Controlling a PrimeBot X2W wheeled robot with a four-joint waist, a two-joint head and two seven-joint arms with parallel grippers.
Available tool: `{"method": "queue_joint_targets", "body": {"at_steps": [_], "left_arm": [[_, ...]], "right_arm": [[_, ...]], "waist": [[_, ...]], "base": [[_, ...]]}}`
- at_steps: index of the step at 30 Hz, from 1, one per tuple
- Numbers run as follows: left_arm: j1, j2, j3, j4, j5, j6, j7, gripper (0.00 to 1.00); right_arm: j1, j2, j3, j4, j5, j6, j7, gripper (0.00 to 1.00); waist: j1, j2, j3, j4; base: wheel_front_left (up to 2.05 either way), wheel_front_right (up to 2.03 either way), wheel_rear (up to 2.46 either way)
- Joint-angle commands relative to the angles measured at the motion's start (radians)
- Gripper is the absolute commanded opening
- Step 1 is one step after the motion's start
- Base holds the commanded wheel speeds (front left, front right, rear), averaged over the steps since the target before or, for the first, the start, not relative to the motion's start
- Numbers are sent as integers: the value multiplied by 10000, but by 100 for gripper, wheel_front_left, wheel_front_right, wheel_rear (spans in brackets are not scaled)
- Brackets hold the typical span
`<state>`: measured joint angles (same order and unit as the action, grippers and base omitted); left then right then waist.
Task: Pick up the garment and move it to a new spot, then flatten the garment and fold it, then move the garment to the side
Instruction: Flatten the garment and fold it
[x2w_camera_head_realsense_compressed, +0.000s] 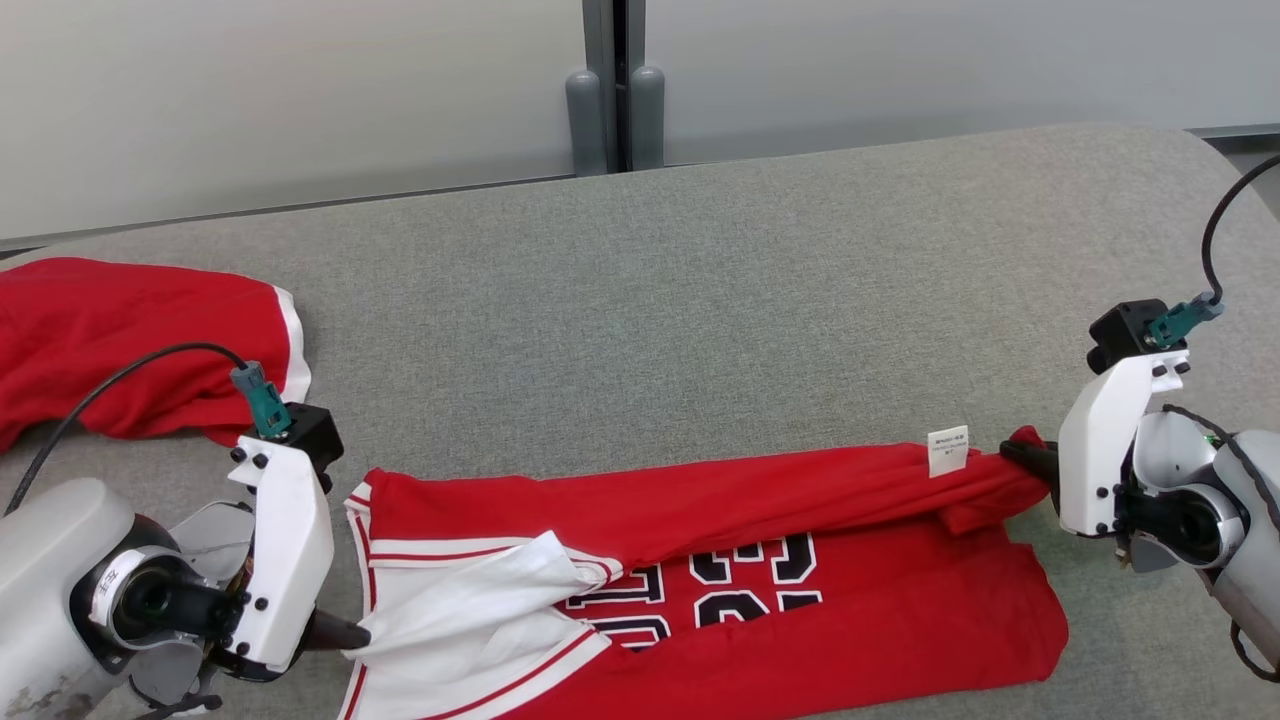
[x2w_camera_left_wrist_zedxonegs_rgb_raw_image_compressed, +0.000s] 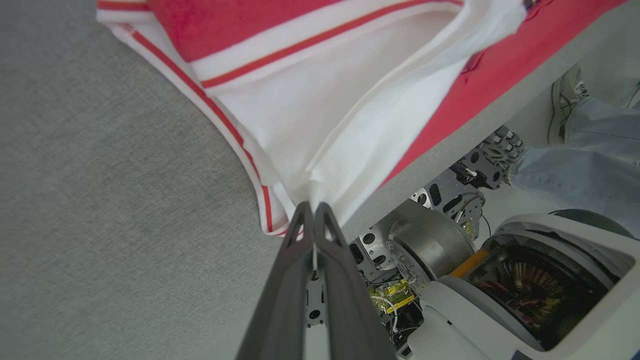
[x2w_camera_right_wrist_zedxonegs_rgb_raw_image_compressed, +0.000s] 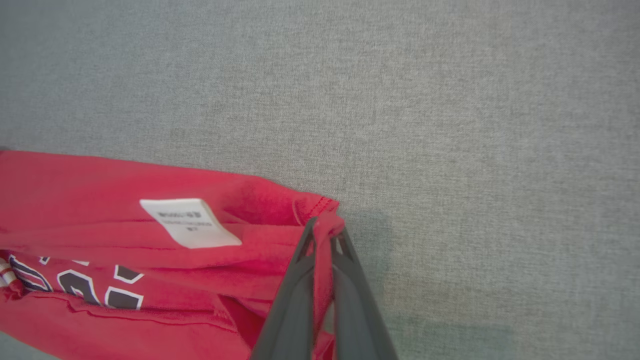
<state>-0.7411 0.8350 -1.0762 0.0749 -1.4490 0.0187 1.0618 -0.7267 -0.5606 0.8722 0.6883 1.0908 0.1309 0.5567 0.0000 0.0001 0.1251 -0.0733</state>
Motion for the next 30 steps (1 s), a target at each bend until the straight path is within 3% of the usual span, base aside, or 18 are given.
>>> {"method": "queue_joint_targets", "body": {"at_steps": [1,8,9,10,11,12,13,14,26,30], "left_arm": [[203,39,-38,-23,-60,58,34,0],[388,-104,-169,-58,-77,106,22,0],[405,-130,-183,-14,-31,99,-18,0],[419,-162,-190,29,16,85,-53,0],[425,-188,-198,90,41,66,-100,20],[420,-214,-206,146,59,50,-140,54],[436,-241,-203,201,77,32,-171,93],[467,-269,-221,250,119,18,-221,100],[615,-318,89,426,78,-279,-938,100],[543,-206,669,236,718,-550,-2551,100]], "right_arm": [[64,-57,67,-55,109,-3,60,0],[57,-139,484,43,355,-3,312,0],[49,-135,552,81,375,-3,359,10],[41,-118,604,87,382,-3,360,31],[48,-91,654,89,422,-3,385,42],[51,-71,695,84,456,-3,390,49],[43,-62,739,84,476,-3,390,69],[35,-51,783,65,511,-3,348,100],[187,-295,807,-350,1063,-3,-202,100],[306,-482,365,-840,1350,-3,-1258,100]], "waist": [[0,-1,5,4],[0,-1,21,-1],[0,-1,19,-10],[0,-1,10,-19],[0,-1,1,-30],[0,-1,-8,-42],[0,-1,-21,-53],[0,-1,-42,-64],[0,-1,-711,-98],[0,-1,-1031,-92]], "base": [[0,0,0],[0,0,0],[0,0,0],[0,0,0],[0,0,0],[0,0,0],[0,0,0],[0,0,0],[0,0,0],[0,0,0]]}}
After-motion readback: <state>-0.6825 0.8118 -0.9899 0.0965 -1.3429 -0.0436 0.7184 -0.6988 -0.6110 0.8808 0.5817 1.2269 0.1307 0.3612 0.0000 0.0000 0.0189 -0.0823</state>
